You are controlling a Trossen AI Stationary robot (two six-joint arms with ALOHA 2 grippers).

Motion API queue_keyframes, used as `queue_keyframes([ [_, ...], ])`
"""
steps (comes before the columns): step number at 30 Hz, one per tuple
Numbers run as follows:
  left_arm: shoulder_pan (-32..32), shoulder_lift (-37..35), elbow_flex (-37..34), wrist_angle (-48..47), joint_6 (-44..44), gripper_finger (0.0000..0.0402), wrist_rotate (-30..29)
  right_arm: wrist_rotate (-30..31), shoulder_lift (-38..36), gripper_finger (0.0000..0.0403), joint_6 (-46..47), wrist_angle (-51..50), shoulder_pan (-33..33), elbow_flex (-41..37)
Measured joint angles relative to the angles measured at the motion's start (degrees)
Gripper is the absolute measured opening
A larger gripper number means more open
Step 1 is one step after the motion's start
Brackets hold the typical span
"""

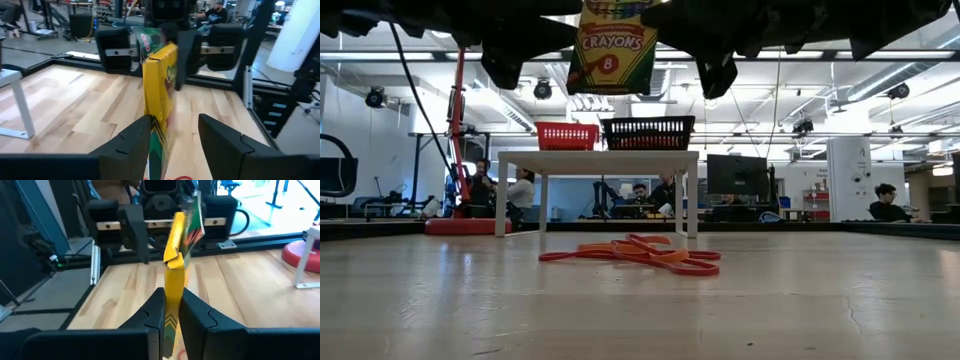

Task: Pick & Place Office Desk Supplies
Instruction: Put the yellow crayon box into the red bin on the shelf

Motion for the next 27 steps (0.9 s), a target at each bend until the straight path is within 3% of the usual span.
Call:
queue_keyframes([
  [15,-0.2,7.5,6.2,0.4,-0.8,0.0170,4.7,-2.4,-2.7,0.0034,-0.6,-7.1,0.5,-0.1],
  [27,0.1,6.0,6.9,-10.2,-1.1,0.0171,-1.8,-3.0,-3.1,0.0034,2.4,-10.2,1.5,-0.1],
])
